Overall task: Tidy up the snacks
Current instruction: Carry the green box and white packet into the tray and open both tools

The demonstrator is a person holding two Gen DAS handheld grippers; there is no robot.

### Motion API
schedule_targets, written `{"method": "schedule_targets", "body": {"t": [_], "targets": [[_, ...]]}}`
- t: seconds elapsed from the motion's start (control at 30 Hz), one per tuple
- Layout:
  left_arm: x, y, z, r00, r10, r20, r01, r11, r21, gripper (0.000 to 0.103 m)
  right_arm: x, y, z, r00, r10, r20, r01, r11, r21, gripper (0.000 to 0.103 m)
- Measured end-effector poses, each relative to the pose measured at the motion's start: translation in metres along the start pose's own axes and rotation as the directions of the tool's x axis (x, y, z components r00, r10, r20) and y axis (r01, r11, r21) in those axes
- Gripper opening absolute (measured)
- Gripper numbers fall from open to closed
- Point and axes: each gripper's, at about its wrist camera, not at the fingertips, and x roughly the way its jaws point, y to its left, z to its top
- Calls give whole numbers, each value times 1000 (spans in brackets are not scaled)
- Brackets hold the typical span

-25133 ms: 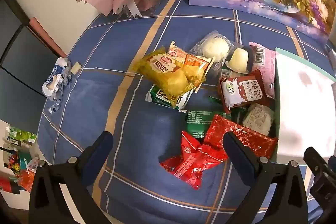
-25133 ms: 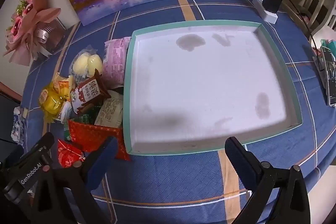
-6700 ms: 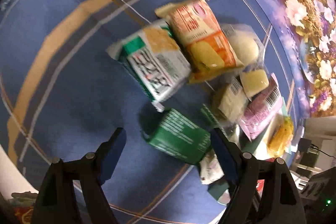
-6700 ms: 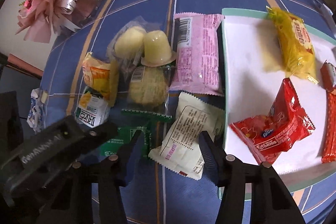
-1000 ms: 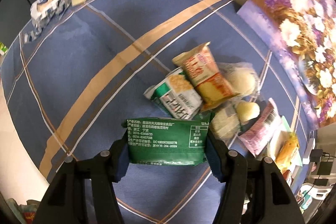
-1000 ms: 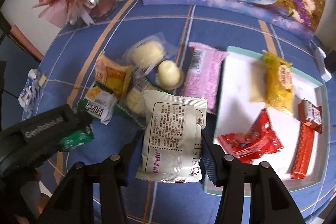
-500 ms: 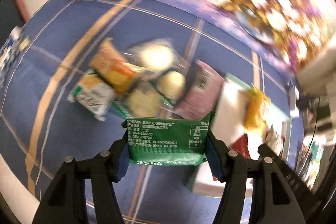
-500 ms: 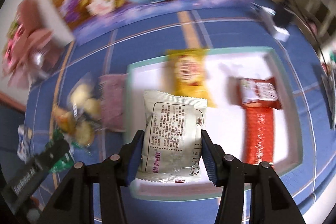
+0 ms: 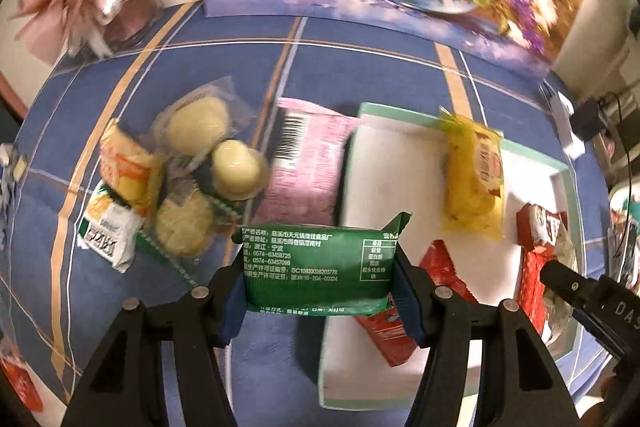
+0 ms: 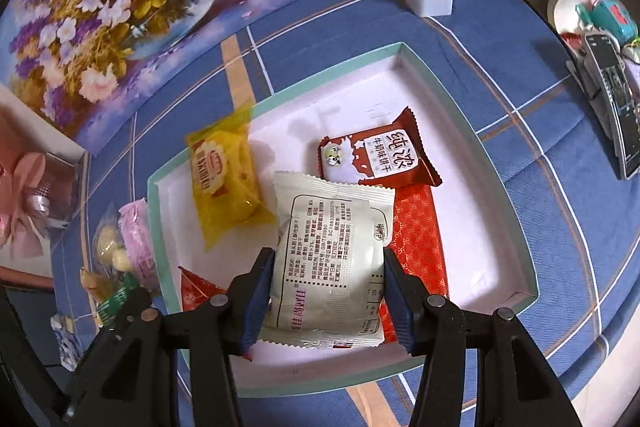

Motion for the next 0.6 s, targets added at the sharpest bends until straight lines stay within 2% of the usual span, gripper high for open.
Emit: {"method": "schedule_targets", "body": {"t": [0.23, 0.4, 0.6], "targets": [[7, -32, -11, 998, -57, -39, 60, 994, 89, 64, 1, -5, 0, 1000, 6, -6, -6, 1000, 8, 55], [13, -43, -18, 990, -115, -86, 123, 988, 96, 64, 4, -10, -1, 1000, 5, -16, -5, 1000, 11, 55], [12, -47, -22, 989, -123, -84, 132, 986, 106, 65, 9, -10, -2, 999, -10, -41, 11, 1000, 5, 56]]}}
